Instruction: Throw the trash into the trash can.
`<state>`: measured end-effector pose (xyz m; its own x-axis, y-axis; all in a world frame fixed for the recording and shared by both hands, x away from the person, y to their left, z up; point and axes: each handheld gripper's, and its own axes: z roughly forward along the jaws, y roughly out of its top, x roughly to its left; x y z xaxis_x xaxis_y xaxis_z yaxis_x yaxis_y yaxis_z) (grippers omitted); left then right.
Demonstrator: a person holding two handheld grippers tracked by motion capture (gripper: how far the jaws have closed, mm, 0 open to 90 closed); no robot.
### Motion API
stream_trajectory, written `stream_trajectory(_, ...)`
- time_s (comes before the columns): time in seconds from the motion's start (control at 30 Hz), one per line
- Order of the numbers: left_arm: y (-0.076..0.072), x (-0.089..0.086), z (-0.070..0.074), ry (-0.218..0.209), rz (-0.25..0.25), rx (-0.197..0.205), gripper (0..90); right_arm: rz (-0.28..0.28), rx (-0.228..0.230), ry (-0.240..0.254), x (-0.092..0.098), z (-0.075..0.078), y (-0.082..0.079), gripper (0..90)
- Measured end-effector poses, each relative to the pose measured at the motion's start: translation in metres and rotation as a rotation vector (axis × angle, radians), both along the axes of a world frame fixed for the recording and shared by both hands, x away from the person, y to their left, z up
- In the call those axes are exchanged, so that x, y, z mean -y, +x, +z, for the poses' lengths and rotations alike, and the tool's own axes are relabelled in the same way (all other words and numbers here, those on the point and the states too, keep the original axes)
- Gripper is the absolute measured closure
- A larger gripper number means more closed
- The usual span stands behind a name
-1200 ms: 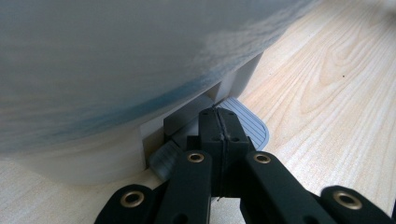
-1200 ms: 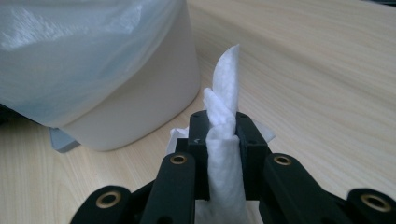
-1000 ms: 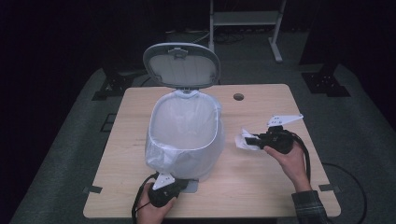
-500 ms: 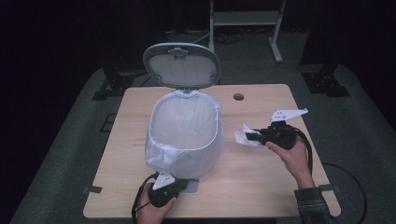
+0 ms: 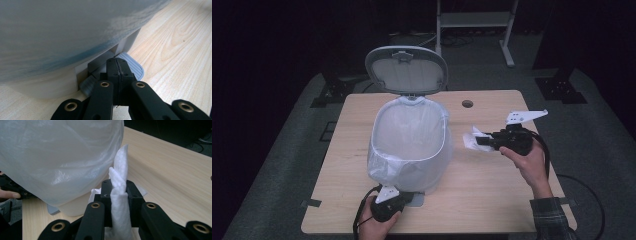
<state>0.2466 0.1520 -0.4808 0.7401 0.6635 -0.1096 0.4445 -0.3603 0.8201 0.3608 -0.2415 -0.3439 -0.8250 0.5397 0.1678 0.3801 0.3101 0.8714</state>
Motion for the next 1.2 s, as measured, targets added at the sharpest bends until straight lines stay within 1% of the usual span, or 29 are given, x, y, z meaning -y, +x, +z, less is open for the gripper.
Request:
stream_trajectory(0.27,0.000,0.000,0.000,0.002,-0.002,0.001,90.0,0.015,0.011,0.010,-0.001,0.010,0.000,78.7)
stream_trajectory(0.43,0.001,0.000,0.000,0.003,-0.004,0.003,90.0,0.029,0.023,0.026,-0.003,0.019,-0.001,78.4)
stream_trajectory(0.6,0.002,-0.001,0.000,0.014,-0.015,0.016,90.0,0.035,0.024,0.038,-0.003,0.025,-0.001,78.4)
stream_trajectory(0.63,0.001,-0.001,0.000,0.011,-0.011,0.013,90.0,0.040,0.026,0.041,-0.003,0.028,-0.001,78.5)
stream_trajectory(0.67,0.000,0.000,0.000,-0.004,0.004,-0.004,90.0,0.042,0.028,0.044,-0.003,0.029,-0.001,78.5)
stream_trajectory(0.97,0.000,0.000,0.000,-0.002,0.004,-0.003,90.0,0.063,0.039,0.056,-0.005,0.041,-0.001,78.5)
stream_trajectory(1.0,-0.001,0.000,0.000,-0.003,0.006,-0.005,90.0,0.069,0.039,0.066,-0.006,0.045,-0.001,78.5)
stream_trajectory(1.07,-0.002,0.001,0.000,-0.011,0.013,-0.017,90.0,0.073,0.044,0.070,-0.006,0.047,-0.001,78.5)
stream_trajectory(1.1,-0.002,0.001,0.000,-0.011,0.013,-0.017,90.0,0.073,0.044,0.070,-0.006,0.047,-0.001,78.5)
stream_trajectory(1.2,-0.002,0.001,0.000,-0.011,0.014,-0.017,90.0,0.084,0.053,0.082,-0.008,0.055,-0.001,78.5)
